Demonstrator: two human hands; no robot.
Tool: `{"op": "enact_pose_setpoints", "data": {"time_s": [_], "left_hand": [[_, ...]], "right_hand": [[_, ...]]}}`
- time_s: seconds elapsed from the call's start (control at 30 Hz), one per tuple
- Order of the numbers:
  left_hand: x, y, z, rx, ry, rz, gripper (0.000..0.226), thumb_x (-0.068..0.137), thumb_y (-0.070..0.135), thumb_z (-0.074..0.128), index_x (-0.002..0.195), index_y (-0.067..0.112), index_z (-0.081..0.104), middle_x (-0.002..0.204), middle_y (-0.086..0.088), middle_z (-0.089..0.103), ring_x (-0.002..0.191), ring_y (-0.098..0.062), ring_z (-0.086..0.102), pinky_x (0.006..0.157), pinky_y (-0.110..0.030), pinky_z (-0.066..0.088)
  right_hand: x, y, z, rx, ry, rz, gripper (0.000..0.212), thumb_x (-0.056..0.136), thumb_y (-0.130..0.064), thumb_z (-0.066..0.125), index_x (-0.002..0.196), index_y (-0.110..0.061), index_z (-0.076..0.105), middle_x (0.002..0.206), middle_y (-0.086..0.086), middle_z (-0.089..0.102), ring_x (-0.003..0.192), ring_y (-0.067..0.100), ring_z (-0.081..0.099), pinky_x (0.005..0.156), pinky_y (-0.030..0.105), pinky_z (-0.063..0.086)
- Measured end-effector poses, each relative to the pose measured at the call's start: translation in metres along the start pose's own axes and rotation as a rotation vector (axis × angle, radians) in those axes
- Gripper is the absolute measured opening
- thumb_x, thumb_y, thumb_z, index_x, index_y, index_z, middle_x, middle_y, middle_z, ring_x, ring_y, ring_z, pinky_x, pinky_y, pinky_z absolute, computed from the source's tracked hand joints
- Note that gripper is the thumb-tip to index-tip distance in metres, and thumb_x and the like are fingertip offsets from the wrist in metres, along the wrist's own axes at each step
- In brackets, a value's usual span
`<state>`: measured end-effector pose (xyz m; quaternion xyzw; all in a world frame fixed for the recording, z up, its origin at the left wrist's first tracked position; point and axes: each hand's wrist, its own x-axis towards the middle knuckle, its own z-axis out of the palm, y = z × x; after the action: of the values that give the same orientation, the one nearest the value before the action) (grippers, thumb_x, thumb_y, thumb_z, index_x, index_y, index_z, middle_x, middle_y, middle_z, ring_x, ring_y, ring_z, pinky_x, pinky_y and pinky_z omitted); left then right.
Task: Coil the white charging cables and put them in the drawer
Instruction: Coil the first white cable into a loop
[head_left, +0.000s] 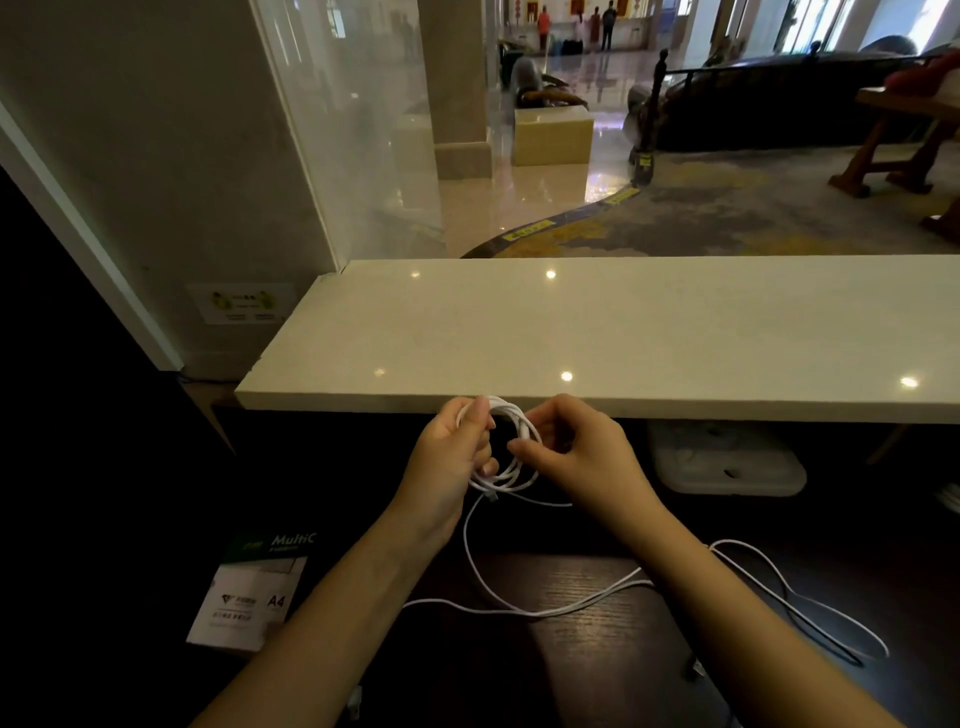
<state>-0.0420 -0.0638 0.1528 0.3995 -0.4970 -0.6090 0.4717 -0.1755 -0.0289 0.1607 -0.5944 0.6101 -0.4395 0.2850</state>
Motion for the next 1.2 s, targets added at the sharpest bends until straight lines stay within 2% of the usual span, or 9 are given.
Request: {"op": "enact_pose_setpoints", "data": {"time_s": [0.13, 0.33, 0.4, 0.5, 0.6, 0.73, 0.9, 1.1, 1.2], "left_hand": [[-0.001, -0.003, 0.004, 0.092, 0.053, 0.041, 0.027, 0.098, 0.023, 0.039, 0.073, 0.013, 0.047, 0.043, 0.012, 0.031, 0.042, -0.003, 0.027, 0.044, -0.017, 0.031], [0.000, -0.012, 0.009, 0.196, 0.160, 0.108, 0.027, 0.097, 0.021, 0.041, 0.072, 0.020, 0.051, 0.042, 0.010, 0.042, 0.040, -0.002, 0.037, 0.049, -0.021, 0.033], [0.003, -0.013, 0.010, 0.220, 0.219, 0.119, 0.027, 0.097, 0.020, 0.042, 0.071, 0.021, 0.051, 0.049, 0.009, 0.043, 0.043, -0.001, 0.041, 0.052, -0.022, 0.036], [0.006, -0.013, 0.010, 0.240, 0.290, 0.098, 0.027, 0.097, 0.020, 0.042, 0.072, 0.020, 0.051, 0.057, 0.008, 0.044, 0.050, -0.002, 0.043, 0.056, -0.022, 0.038], [0.009, -0.011, 0.005, 0.158, 0.279, 0.023, 0.026, 0.097, 0.022, 0.042, 0.073, 0.015, 0.051, 0.051, 0.009, 0.038, 0.040, -0.001, 0.038, 0.048, -0.019, 0.035], [0.010, -0.007, 0.001, -0.077, 0.199, -0.051, 0.027, 0.097, 0.019, 0.043, 0.073, 0.008, 0.050, 0.040, 0.011, 0.032, 0.036, -0.002, 0.029, 0.045, -0.019, 0.033], [0.010, -0.005, -0.005, -0.285, 0.101, -0.148, 0.026, 0.095, 0.018, 0.047, 0.073, 0.005, 0.052, 0.044, 0.006, 0.031, 0.034, -0.003, 0.027, 0.036, -0.016, 0.030], [0.006, -0.007, -0.012, -0.583, -0.145, -0.326, 0.015, 0.078, 0.015, 0.055, 0.068, 0.008, 0.046, 0.043, 0.005, 0.032, 0.032, -0.004, 0.027, 0.034, -0.013, 0.023], [0.005, -0.008, -0.013, -0.591, -0.170, -0.337, 0.013, 0.077, 0.014, 0.053, 0.068, 0.008, 0.046, 0.044, 0.003, 0.035, 0.032, -0.004, 0.029, 0.034, -0.013, 0.028]], "right_hand": [[-0.001, -0.002, 0.007, -0.056, -0.056, 0.017, 0.030, 0.069, -0.022, 0.077, 0.086, -0.014, 0.053, 0.077, 0.001, 0.062, 0.066, 0.011, 0.056, 0.060, 0.022, 0.045], [-0.001, 0.010, 0.024, -0.410, 0.098, -0.217, 0.007, 0.083, -0.012, 0.057, 0.090, -0.009, 0.055, 0.085, 0.007, 0.058, 0.074, 0.021, 0.052, 0.061, 0.030, 0.042], [-0.003, 0.016, 0.031, -0.552, 0.149, -0.346, 0.020, 0.077, -0.006, 0.065, 0.096, -0.005, 0.060, 0.082, 0.010, 0.064, 0.072, 0.026, 0.060, 0.060, 0.035, 0.050], [-0.003, 0.020, 0.030, -0.713, 0.196, -0.436, 0.051, 0.060, -0.004, 0.080, 0.106, 0.002, 0.062, 0.079, 0.010, 0.072, 0.063, 0.022, 0.068, 0.049, 0.025, 0.052], [0.001, 0.028, 0.021, -0.782, 0.199, -0.465, 0.052, 0.059, -0.010, 0.082, 0.107, -0.003, 0.063, 0.074, 0.005, 0.072, 0.057, 0.020, 0.067, 0.041, 0.023, 0.046], [-0.001, 0.034, 0.011, -0.509, 0.236, -0.444, 0.034, 0.087, -0.023, 0.047, 0.112, -0.008, 0.064, 0.083, 0.008, 0.074, 0.069, 0.022, 0.069, 0.055, 0.026, 0.051], [-0.006, 0.041, 0.014, -0.330, 0.198, -0.365, 0.032, 0.091, -0.021, 0.047, 0.117, -0.013, 0.062, 0.093, 0.005, 0.073, 0.081, 0.017, 0.067, 0.069, 0.029, 0.054], [0.001, 0.023, 0.018, 0.093, -0.223, -0.001, 0.033, 0.095, -0.011, 0.042, 0.122, -0.021, 0.057, 0.103, -0.007, 0.064, 0.093, 0.003, 0.059, 0.077, 0.008, 0.043], [0.001, 0.015, 0.015, 0.473, -0.314, 0.187, 0.032, 0.092, -0.004, 0.039, 0.108, -0.016, 0.064, 0.090, -0.003, 0.068, 0.079, 0.001, 0.064, 0.070, 0.011, 0.050]]}}
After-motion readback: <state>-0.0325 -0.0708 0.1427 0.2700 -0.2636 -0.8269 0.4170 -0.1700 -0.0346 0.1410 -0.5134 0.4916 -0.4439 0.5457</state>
